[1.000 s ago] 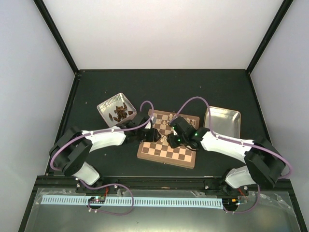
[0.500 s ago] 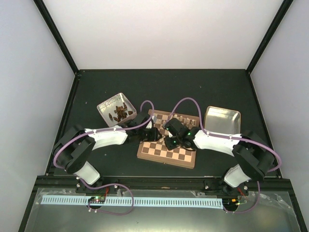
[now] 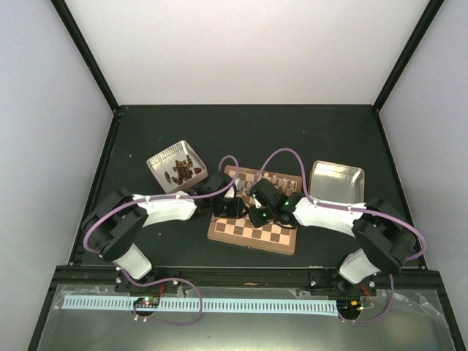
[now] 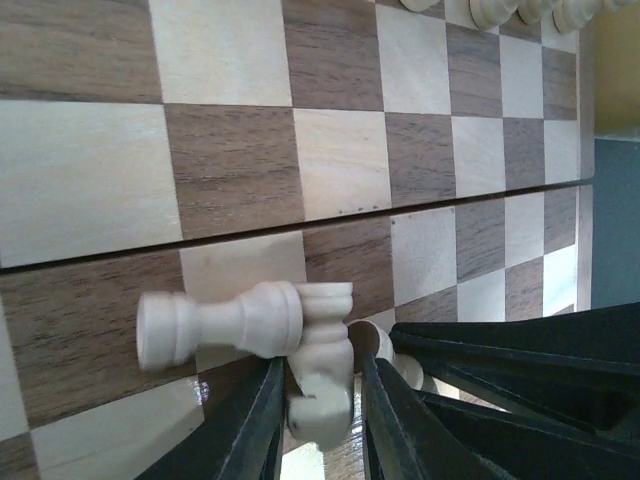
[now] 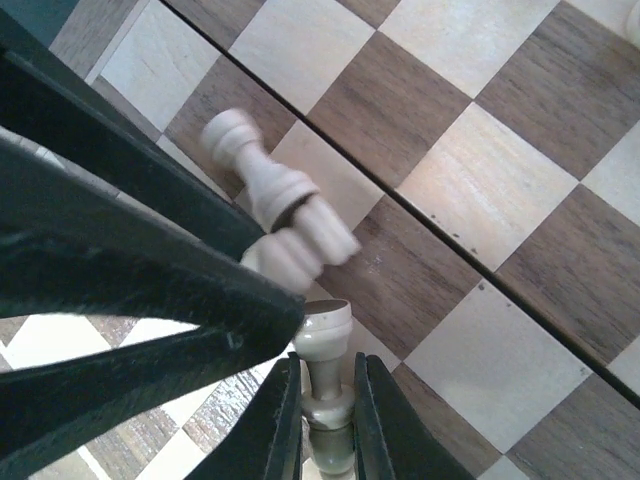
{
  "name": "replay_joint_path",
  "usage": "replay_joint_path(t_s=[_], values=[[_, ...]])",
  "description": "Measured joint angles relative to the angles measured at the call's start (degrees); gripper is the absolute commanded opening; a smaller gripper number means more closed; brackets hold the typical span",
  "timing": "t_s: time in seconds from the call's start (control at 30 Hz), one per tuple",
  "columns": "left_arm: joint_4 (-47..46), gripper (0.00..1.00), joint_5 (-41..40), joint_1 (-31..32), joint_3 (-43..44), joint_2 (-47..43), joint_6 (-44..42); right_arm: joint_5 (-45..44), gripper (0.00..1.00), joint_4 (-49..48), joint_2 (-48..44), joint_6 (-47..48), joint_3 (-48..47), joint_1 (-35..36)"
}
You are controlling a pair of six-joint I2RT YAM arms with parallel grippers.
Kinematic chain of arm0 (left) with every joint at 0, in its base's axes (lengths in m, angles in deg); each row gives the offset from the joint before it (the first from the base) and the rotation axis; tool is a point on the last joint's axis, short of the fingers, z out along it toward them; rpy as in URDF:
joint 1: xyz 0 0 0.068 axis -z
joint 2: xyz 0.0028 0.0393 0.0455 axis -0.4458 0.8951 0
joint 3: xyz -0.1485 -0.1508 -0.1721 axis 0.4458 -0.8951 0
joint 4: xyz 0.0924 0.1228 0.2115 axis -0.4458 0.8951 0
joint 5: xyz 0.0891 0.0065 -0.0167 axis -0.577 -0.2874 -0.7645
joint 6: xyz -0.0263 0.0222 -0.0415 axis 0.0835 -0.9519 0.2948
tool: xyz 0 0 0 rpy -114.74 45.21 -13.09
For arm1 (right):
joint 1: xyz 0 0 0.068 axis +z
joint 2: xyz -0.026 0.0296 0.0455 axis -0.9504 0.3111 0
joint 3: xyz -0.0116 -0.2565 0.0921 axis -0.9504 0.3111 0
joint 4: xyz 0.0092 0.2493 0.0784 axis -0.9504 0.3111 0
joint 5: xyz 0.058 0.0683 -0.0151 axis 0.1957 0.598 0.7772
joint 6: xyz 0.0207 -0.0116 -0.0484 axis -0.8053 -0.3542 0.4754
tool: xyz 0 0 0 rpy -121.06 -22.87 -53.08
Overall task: Set up the chess pieces on the board
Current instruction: Pick up the chess piece from the chessboard.
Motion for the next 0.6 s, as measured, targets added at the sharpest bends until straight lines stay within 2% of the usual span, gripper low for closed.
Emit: replay_joint_path(t_s=[0.13,0.33,0.4,0.53,0.6], values=[[1.0,0.17,-1.7,0.5,0.9,0.5,-0.1,0.6,0.04,-0.5,-0.7,0.0,0.9,0.0],[1.3,0.18,-3.7,0.9,1.3,0.6,0.0,1.4,0.04,0.0,-3.8,0.0,3.1,0.1],[1.3,0.22,-3.8,0.9,1.3,0.6,0.0,1.6,0.04,0.1,-5.5,0.0,3.9,0.1],[1.3,0.39,-3.2,0.9,1.3,0.3,0.0,1.6,0.05,-0.3,-9.6,0.2,5.7,0.2],[1.7,0.44,-2.8,0.9,1.2,-0.3,0.0,1.8,0.05,-0.9,-11.3,0.4,6.5,0.2]])
